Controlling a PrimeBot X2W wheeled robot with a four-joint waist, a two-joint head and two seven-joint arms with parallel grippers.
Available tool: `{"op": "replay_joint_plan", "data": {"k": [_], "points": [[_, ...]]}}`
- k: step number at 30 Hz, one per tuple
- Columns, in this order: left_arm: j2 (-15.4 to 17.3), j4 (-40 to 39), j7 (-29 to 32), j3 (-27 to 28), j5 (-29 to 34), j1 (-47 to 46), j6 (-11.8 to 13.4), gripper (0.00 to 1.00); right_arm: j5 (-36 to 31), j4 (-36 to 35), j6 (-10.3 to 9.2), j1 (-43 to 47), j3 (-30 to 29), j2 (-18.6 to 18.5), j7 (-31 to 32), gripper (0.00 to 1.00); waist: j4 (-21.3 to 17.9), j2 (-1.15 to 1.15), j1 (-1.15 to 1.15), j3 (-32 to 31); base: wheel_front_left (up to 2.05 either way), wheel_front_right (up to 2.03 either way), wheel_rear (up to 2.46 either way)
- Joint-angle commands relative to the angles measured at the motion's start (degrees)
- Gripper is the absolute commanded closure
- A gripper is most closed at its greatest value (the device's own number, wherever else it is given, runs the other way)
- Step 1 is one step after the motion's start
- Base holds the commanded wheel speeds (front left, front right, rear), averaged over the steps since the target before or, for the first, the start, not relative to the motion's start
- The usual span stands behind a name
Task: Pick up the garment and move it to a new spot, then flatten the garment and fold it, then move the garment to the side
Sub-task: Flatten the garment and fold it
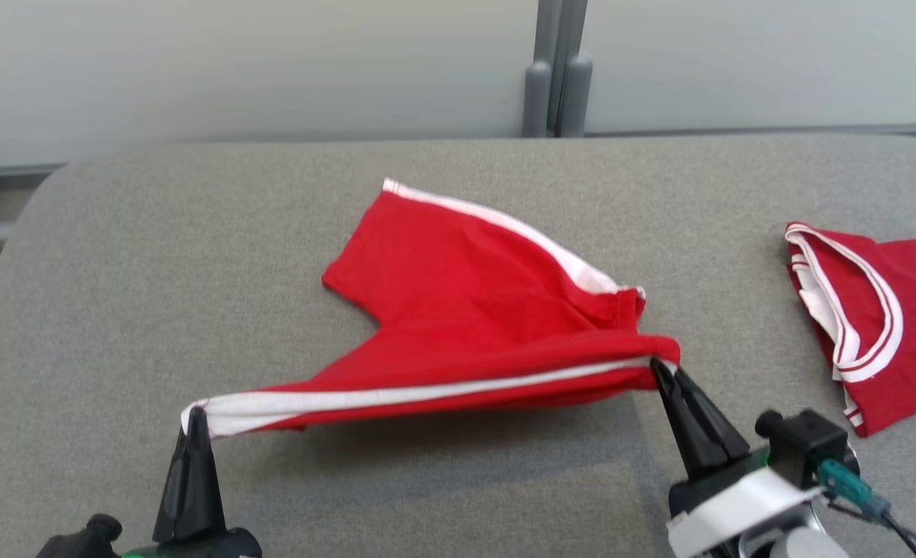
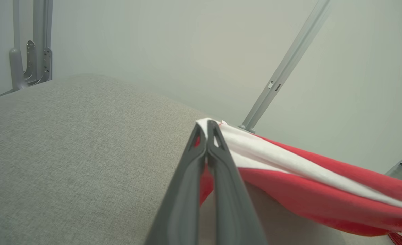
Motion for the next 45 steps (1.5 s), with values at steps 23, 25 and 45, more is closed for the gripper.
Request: {"op": "replay_joint_plan", "data": {"k": [23,25,45], "points": [[1.08,-6.59,1.05,-2.57,-0.41,6.42,2.61,1.0,0.02,-4.87,-0.11,12.15,0.28,0.82,0.28,1.0,-2.73,0.23,0.0,-4.23,0.0,0.0,0.0],[1.62,-4.32,1.63,-2.9,-0.2,3.84,2.18,1.0,0.18,-3.58,-0.11,10.73,0.1,1.08,0.77,1.0,-3.16,0.23,0.0,-3.72,0.0,0.0,0.0],[8.65,25.92,3.53,-5.96,3.12,-32.62,-2.63,1.0,0.18,9.16,-0.11,-7.19,-1.58,6.35,2.33,1.0,-10.57,0.23,0.0,10.29,0.0,0.0,0.0]]}}
